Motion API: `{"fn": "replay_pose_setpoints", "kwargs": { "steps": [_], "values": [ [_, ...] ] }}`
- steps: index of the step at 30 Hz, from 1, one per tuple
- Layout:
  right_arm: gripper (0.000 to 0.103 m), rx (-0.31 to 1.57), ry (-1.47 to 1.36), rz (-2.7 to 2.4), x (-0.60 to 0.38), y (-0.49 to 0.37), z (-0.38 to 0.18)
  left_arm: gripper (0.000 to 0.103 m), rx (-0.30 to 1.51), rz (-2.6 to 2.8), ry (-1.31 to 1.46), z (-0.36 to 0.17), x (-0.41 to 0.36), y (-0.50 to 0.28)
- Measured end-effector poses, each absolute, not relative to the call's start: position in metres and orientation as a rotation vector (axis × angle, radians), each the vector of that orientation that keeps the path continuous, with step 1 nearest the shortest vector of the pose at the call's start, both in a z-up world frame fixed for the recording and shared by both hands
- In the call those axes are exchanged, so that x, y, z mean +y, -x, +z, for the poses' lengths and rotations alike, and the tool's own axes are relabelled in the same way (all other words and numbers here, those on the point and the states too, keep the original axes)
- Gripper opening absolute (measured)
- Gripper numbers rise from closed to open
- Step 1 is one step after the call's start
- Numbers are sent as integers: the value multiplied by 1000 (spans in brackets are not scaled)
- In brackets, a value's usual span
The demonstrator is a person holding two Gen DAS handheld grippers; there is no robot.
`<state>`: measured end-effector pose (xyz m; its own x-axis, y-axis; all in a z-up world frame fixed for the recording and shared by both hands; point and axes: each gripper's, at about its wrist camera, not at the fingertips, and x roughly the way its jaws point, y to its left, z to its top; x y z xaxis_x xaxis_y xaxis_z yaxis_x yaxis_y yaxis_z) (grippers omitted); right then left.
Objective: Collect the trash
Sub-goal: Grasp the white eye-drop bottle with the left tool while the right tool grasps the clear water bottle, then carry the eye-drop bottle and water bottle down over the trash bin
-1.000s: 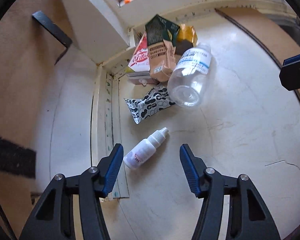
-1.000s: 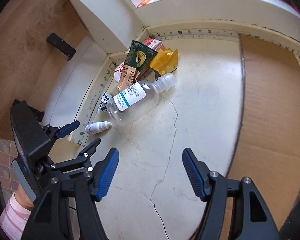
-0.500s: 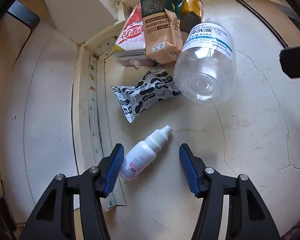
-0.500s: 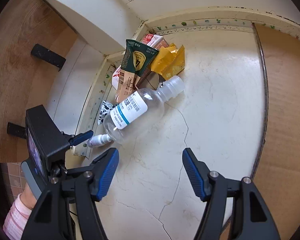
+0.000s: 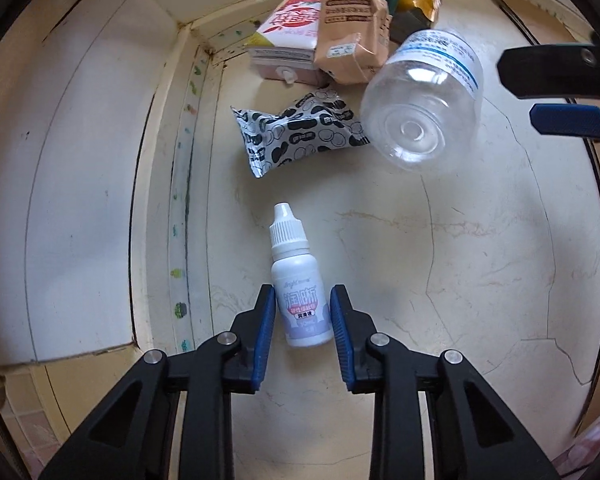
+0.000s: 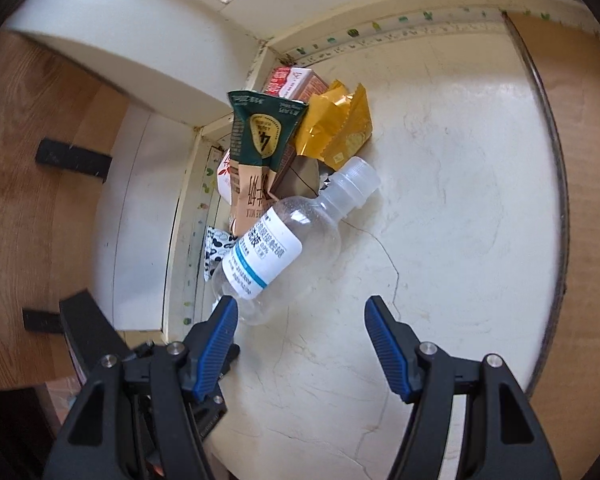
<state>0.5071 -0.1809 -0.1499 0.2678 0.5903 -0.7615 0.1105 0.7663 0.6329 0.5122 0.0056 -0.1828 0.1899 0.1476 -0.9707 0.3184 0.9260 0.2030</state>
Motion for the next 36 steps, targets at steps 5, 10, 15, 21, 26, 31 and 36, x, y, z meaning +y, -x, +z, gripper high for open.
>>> {"fn": "replay_pose_setpoints", "kwargs": {
  "steps": [5, 10, 15, 21, 26, 31, 36],
  "values": [
    [66, 1317, -755, 332, -172, -522, -159, 25, 1347, -107, -321, -179, 12, -500],
    [66, 1347, -805, 259, -161, -534, -168, 24, 1311, -79, -252, -173, 10, -490],
    [67, 1393, -804, 214, -147, -549, -177, 23, 1285, -55, -193, -166, 11, -481],
    [65, 1395, -704, 204, -135, -550, -169, 23, 1261, -53, -99, -162, 18, -470],
    [63, 1385, -647, 206, -138, -532, -160, 23, 1251, -67, -62, -156, 27, -453],
    [61, 1375, -603, 241, -145, -500, -145, 23, 1232, -94, -12, -135, 29, -421],
    [60, 1351, -534, 278, -152, -456, -123, 22, 1200, -144, 19, -111, 15, -392]
  ]
}}
